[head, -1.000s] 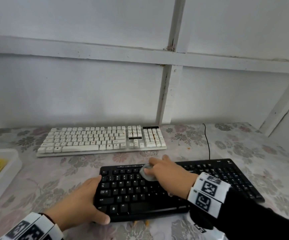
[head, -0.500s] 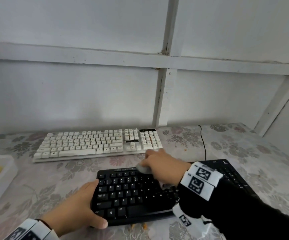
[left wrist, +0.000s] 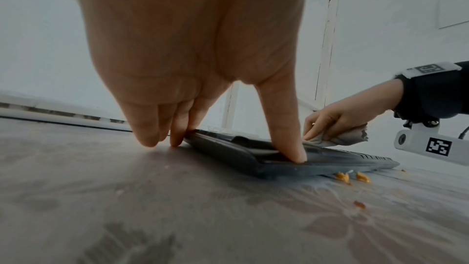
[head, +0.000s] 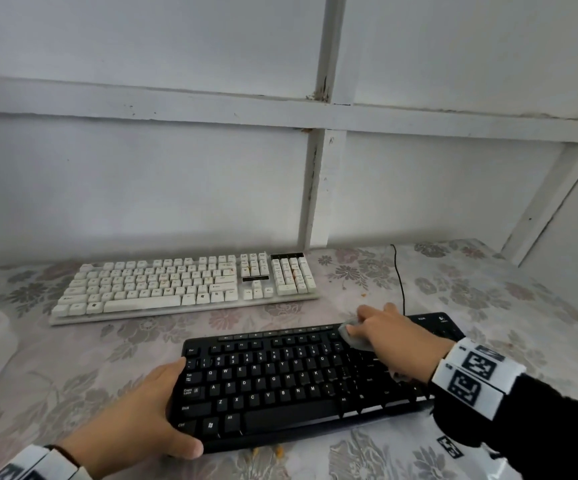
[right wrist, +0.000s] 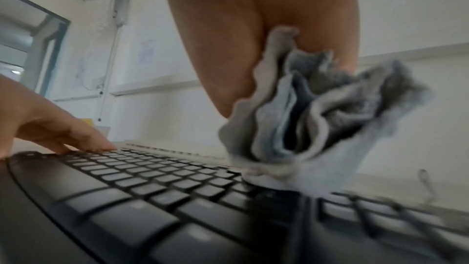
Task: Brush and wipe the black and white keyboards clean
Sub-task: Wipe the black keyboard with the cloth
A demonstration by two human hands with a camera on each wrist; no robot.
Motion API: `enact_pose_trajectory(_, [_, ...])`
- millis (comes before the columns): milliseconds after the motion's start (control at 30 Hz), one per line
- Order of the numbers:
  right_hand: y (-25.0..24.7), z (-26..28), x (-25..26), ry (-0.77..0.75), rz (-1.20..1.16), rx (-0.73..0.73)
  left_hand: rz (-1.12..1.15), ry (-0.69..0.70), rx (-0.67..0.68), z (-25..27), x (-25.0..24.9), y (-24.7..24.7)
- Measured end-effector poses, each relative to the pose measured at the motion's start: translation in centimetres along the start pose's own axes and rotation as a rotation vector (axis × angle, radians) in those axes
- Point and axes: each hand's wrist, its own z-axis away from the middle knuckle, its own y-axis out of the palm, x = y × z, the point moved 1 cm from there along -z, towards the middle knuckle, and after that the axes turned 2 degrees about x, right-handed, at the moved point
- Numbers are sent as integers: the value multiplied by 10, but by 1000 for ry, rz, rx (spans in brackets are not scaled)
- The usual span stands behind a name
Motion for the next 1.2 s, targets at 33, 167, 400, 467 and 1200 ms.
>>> enact_pose_trajectory(33, [1, 3, -7, 35, 8, 10, 9, -3, -4, 1, -1, 0])
enact_pose_trajectory(167, [13, 7, -43, 185, -38, 33, 28, -30, 3, 3, -4, -1])
enact_pose_trajectory(400, [16, 27, -100, 465, 1, 59, 25, -52, 6, 5, -8, -2])
enact_pose_trajectory(467, [11, 28, -110, 505, -46, 38, 19, -51, 0, 6, -8, -2])
enact_pose_trajectory(1200, [22, 23, -91, 315, -322, -35, 86, -70, -4, 12, -28, -6])
